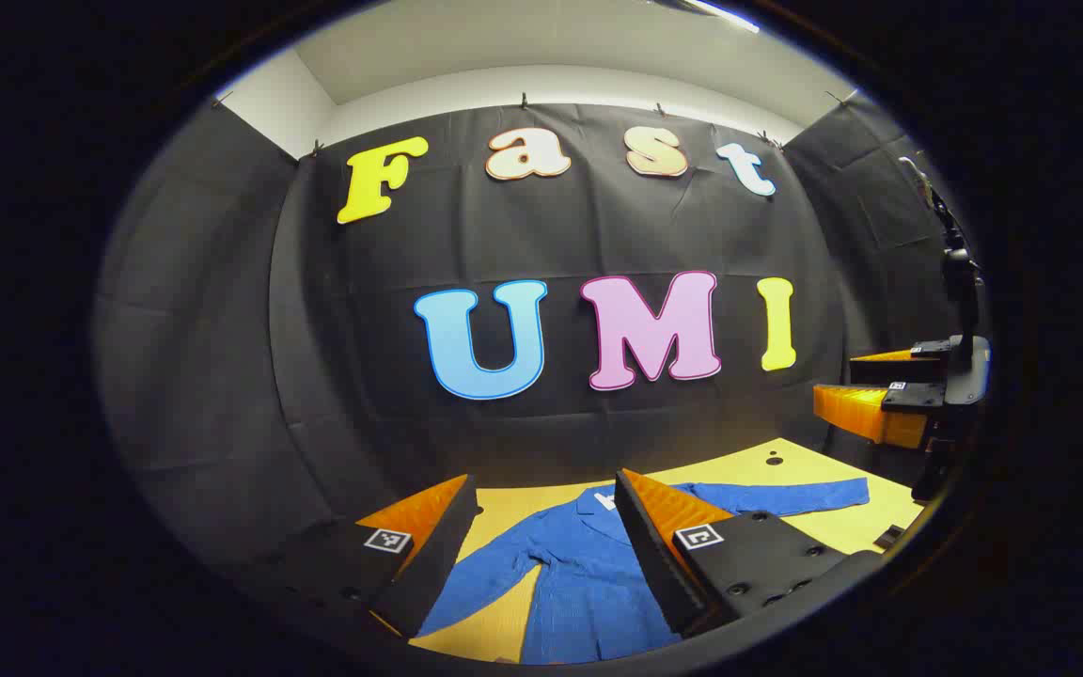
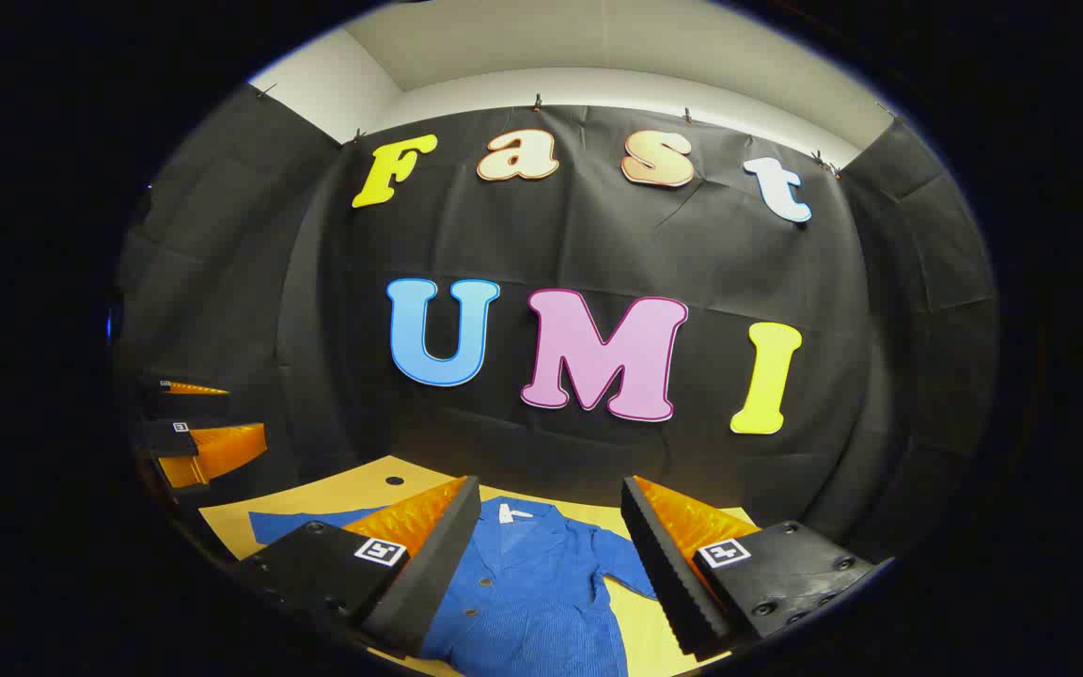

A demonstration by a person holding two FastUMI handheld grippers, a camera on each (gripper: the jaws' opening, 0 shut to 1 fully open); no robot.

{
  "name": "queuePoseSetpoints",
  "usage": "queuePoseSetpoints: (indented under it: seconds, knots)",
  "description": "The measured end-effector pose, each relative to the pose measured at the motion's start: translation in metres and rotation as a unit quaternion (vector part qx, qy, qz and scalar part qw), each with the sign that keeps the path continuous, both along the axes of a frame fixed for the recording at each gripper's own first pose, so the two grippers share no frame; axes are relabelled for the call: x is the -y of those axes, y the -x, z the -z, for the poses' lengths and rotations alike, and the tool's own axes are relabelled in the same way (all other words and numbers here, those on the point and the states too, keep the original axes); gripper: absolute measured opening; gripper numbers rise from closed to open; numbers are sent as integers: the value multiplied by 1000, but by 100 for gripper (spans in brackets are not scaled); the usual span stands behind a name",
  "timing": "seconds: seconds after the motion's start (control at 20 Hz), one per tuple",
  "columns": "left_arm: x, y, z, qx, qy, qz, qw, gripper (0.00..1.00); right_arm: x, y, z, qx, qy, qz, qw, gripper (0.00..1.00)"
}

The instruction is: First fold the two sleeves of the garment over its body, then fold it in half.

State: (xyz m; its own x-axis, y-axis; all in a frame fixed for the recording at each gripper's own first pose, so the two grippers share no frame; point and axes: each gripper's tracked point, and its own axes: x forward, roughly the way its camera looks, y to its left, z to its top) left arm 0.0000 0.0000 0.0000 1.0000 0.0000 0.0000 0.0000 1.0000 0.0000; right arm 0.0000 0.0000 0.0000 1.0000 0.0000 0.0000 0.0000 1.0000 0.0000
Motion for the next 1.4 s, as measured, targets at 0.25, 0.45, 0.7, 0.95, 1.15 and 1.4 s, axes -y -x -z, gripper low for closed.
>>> queuePoseSetpoints:
  seconds: [0.25,0.45,0.7,0.95,1.15,1.4]
  knots:
    - [3,3,-1,1,-3,2,1000,84,3,5,-3,5,-2,2,1000,96]
    - [7,5,-1,0,-2,6,1000,84,7,8,-3,5,-3,7,1000,96]
    - [8,7,-3,5,2,6,1000,84,12,19,-15,23,-7,16,1000,96]
    - [9,6,-3,7,9,12,1000,84,14,19,-4,12,-4,22,1000,96]
    - [11,4,6,-1,10,16,1000,84,16,3,34,-28,3,29,999,96]
    - [16,0,9,-7,25,15,1000,84,17,-42,96,-87,-13,18,996,96]
